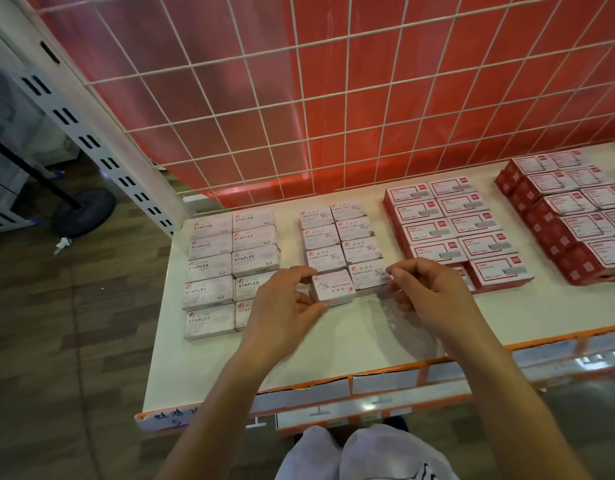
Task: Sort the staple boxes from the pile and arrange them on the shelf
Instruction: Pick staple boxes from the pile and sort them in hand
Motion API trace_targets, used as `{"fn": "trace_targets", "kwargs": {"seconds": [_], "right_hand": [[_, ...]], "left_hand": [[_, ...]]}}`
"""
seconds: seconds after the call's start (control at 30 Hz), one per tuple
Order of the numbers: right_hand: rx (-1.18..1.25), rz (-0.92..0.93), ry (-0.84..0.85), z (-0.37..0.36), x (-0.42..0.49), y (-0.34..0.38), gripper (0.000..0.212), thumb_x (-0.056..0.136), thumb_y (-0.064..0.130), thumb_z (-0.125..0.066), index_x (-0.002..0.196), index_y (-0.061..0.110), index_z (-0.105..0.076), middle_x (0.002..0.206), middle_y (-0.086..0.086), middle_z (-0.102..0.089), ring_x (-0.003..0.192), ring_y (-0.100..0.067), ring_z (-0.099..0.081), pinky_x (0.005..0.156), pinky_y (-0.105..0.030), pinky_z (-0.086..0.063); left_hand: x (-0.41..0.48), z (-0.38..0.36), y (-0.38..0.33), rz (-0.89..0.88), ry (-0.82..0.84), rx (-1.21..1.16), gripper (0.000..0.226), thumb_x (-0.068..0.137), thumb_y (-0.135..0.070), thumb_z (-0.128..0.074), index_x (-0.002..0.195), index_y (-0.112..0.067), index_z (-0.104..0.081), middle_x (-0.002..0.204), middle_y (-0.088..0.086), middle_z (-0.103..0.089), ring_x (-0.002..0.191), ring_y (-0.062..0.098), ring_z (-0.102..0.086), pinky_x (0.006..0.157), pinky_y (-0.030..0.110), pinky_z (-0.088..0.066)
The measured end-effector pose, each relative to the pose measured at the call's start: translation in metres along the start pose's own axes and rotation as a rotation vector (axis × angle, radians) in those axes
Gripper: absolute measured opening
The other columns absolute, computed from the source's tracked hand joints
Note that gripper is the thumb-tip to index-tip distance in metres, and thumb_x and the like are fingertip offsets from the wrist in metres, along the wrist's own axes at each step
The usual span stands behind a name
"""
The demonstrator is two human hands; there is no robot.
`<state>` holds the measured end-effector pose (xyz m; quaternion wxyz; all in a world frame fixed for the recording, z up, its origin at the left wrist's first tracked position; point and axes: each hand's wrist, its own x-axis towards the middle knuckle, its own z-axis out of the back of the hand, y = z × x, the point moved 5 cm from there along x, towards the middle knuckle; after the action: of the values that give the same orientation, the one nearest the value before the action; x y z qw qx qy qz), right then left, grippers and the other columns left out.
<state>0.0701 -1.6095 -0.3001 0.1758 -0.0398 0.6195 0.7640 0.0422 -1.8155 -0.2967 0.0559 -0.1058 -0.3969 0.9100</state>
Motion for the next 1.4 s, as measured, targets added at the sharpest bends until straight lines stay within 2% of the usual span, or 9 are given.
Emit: {"fn": "trace_targets", "kwargs": {"seconds": [0.17,0.27,0.5,0.6,0.7,0.8,1.0,1.2,1.4], "right_hand": [[0.003,-0.001,-0.001,0.001,-0.001,0.004,0.012,0.092,0.020,-0.056,0.087,0.023,-0.066,0.077,0.004,-0.070,0.071,-0.011,-0.064,0.063,-0.027,-0.052],[0.055,-0.028,0.064,-0.006,-0.003,0.010,0.012,0.092,0.020,-0.057,0.090,0.019,-0.068,0.079,0.004,-0.073,0.074,-0.016,-0.070,0.068,-0.040,-0.057],[0.207,0.057,0.146,-0.037,-0.005,0.027,0.025,0.087,0.020,-0.063,0.112,0.024,-0.062,0.099,0.006,-0.071,0.089,-0.011,-0.069,0.074,-0.028,-0.057],[0.126,0.131,0.126,-0.040,-0.002,0.029,0.041,0.080,0.023,-0.071,0.117,0.032,-0.056,0.104,0.014,-0.067,0.091,-0.003,-0.066,0.077,-0.023,-0.056],[-0.025,0.186,0.085,-0.039,0.000,0.032,0.056,0.077,0.026,-0.074,0.126,0.033,-0.049,0.108,0.021,-0.059,0.091,0.003,-0.061,0.068,-0.009,-0.050],[-0.111,0.209,0.029,-0.034,0.006,0.031,0.060,0.076,0.025,-0.076,0.130,0.028,-0.049,0.111,0.017,-0.057,0.093,0.003,-0.057,0.073,-0.013,-0.051],[-0.168,0.207,0.117,-0.029,0.011,0.032,0.052,0.079,0.006,-0.071,0.122,0.029,-0.054,0.118,0.009,-0.062,0.104,-0.006,-0.058,0.086,-0.025,-0.054],[-0.223,0.266,0.287,-0.039,0.009,0.031,0.051,0.077,0.002,-0.071,0.120,0.028,-0.058,0.115,0.011,-0.064,0.105,0.000,-0.058,0.088,-0.019,-0.051],[-0.403,0.329,0.140,-0.029,0.013,0.033,0.053,0.082,0.009,-0.069,0.129,0.028,-0.052,0.124,0.013,-0.053,0.109,-0.004,-0.051,0.089,-0.014,-0.043]], "left_hand": [[-0.002,0.006,-0.002,0.034,0.010,-0.046,0.045,0.076,-0.027,-0.078,0.115,-0.030,-0.055,0.102,-0.012,-0.064,0.071,-0.007,-0.062,0.064,0.006,-0.047],[-0.003,0.014,-0.006,0.066,-0.040,-0.145,0.042,0.071,-0.034,-0.082,0.096,-0.039,-0.049,0.087,-0.015,-0.066,0.069,-0.005,-0.064,0.069,0.021,-0.056],[-0.003,0.007,-0.027,-0.030,-0.102,-0.370,0.045,0.070,-0.019,-0.084,0.092,-0.028,-0.046,0.090,-0.019,-0.067,0.072,0.005,-0.069,0.065,0.026,-0.058],[-0.003,-0.002,-0.030,-0.046,-0.037,-0.428,0.040,0.076,-0.008,-0.078,0.095,-0.024,-0.047,0.095,-0.004,-0.070,0.076,0.008,-0.071,0.064,0.023,-0.056],[-0.003,-0.005,-0.031,-0.088,-0.016,-0.385,0.037,0.081,-0.002,-0.071,0.094,-0.029,-0.048,0.104,-0.002,-0.067,0.083,0.008,-0.070,0.068,0.020,-0.054],[-0.004,-0.005,-0.028,-0.116,-0.024,-0.321,0.039,0.083,-0.003,-0.068,0.095,-0.035,-0.049,0.102,-0.018,-0.064,0.085,0.004,-0.068,0.073,0.021,-0.055],[0.003,0.012,-0.021,-0.121,-0.116,-0.167,0.046,0.084,-0.020,-0.071,0.121,-0.034,-0.047,0.118,-0.018,-0.052,0.091,-0.012,-0.056,0.069,0.006,-0.048],[0.001,0.016,-0.019,-0.193,0.034,-0.071,0.054,0.081,-0.014,-0.073,0.128,-0.034,-0.054,0.118,-0.012,-0.063,0.091,-0.006,-0.059,0.073,0.009,-0.049],[0.000,0.014,-0.001,-0.144,-0.008,0.093,0.052,0.080,-0.022,-0.075,0.129,-0.026,-0.057,0.111,-0.011,-0.058,0.084,-0.003,-0.058,0.078,0.006,-0.046]]}}
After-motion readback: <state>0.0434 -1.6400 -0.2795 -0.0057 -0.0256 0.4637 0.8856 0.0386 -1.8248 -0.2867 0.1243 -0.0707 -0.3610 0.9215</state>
